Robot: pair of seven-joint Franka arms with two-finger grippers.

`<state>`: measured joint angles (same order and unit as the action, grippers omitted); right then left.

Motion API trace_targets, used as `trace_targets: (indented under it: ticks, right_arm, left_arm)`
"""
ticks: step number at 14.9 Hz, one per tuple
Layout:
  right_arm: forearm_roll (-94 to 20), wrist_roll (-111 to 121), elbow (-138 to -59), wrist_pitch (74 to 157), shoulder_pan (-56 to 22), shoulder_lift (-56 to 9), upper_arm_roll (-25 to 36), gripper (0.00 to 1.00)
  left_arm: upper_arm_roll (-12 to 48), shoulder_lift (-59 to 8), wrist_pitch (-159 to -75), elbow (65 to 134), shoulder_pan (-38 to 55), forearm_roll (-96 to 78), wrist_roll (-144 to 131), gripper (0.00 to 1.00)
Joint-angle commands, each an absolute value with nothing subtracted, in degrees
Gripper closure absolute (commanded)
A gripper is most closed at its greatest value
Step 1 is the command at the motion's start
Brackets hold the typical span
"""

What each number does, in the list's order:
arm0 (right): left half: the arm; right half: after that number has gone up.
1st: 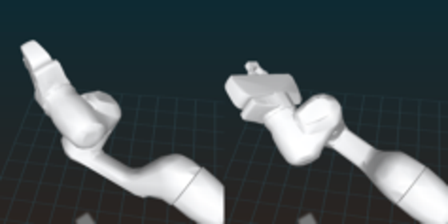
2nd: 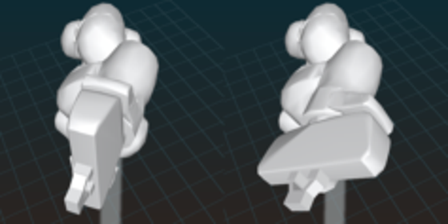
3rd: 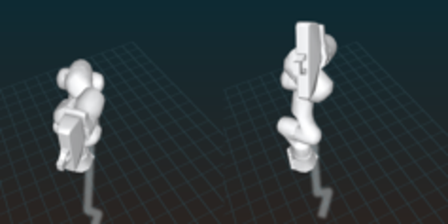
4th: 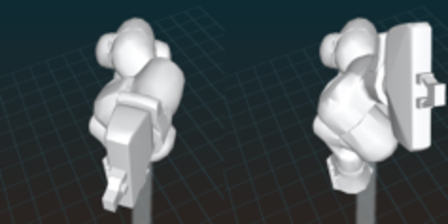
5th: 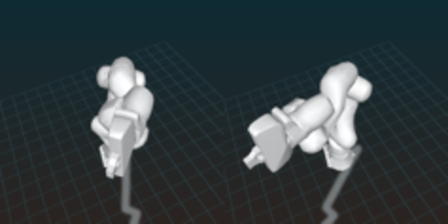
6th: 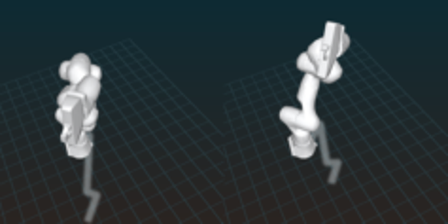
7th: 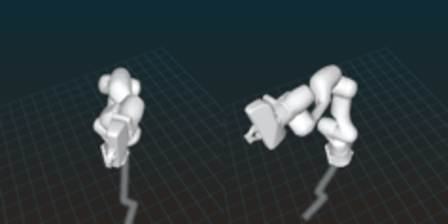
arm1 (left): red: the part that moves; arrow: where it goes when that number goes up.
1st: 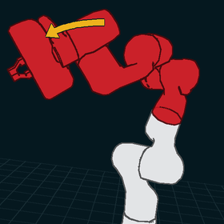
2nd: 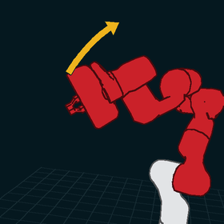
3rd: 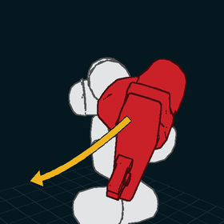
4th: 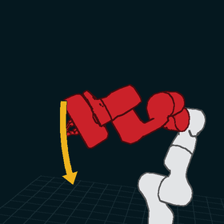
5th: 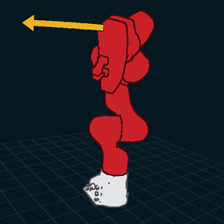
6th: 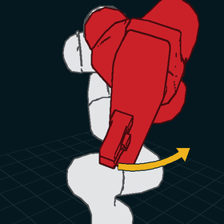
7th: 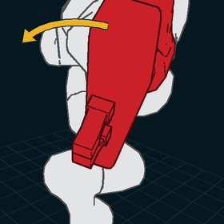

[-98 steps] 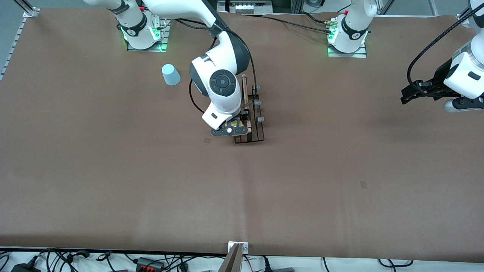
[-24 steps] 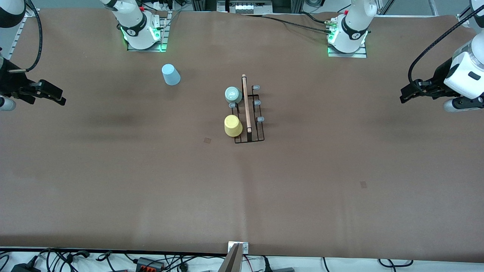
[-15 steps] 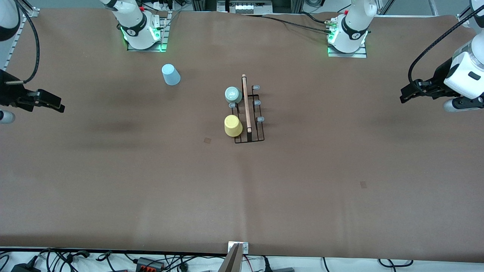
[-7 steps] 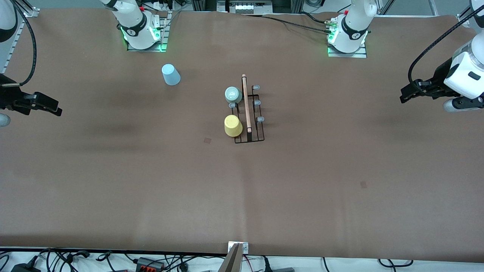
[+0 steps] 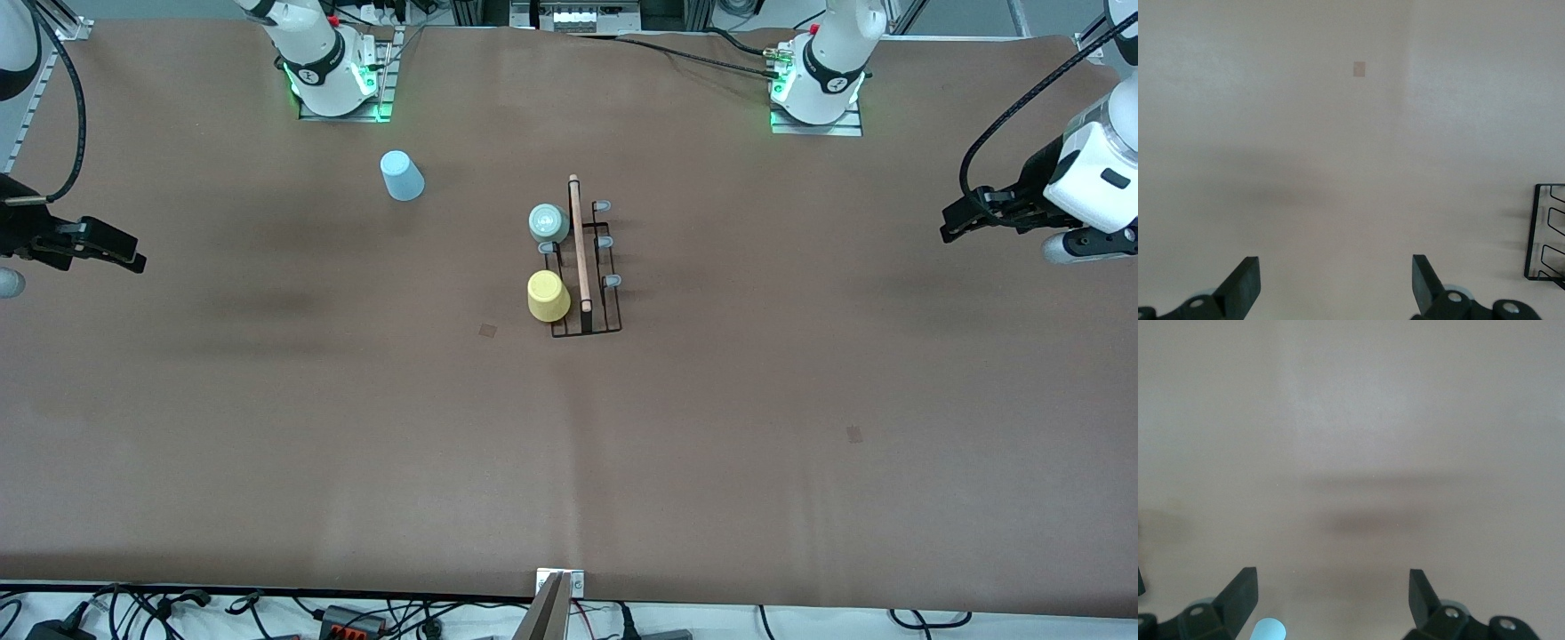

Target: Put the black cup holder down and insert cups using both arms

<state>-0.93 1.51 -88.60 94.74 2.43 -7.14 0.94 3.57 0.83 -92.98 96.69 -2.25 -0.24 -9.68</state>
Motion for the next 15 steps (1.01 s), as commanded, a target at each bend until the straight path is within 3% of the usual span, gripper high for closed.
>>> trace_targets:
  ticks: [1, 4, 15]
  right_arm:
    - [-0.09, 1.93, -94.90, 96.93, 3.16, -2.04, 0.44, 0.00]
    - [0.09, 2.20, -98.61, 98.70, 2.90, 0.87, 0.44, 0.00]
    - [-0.62, 2.20, -98.70, 96.86, 2.99, 1.85, 0.44, 0.00]
  left_arm:
    - [2.81, 0.70, -91.67, 95.54, -1.85, -1.23, -8.35, 0.00]
    - [2.81, 0.62, -91.41, 95.54, -1.85, -1.23, -8.35, 0.00]
    - [2.81, 0.62, -91.41, 95.54, -2.37, -1.23, -8.26, 0.00]
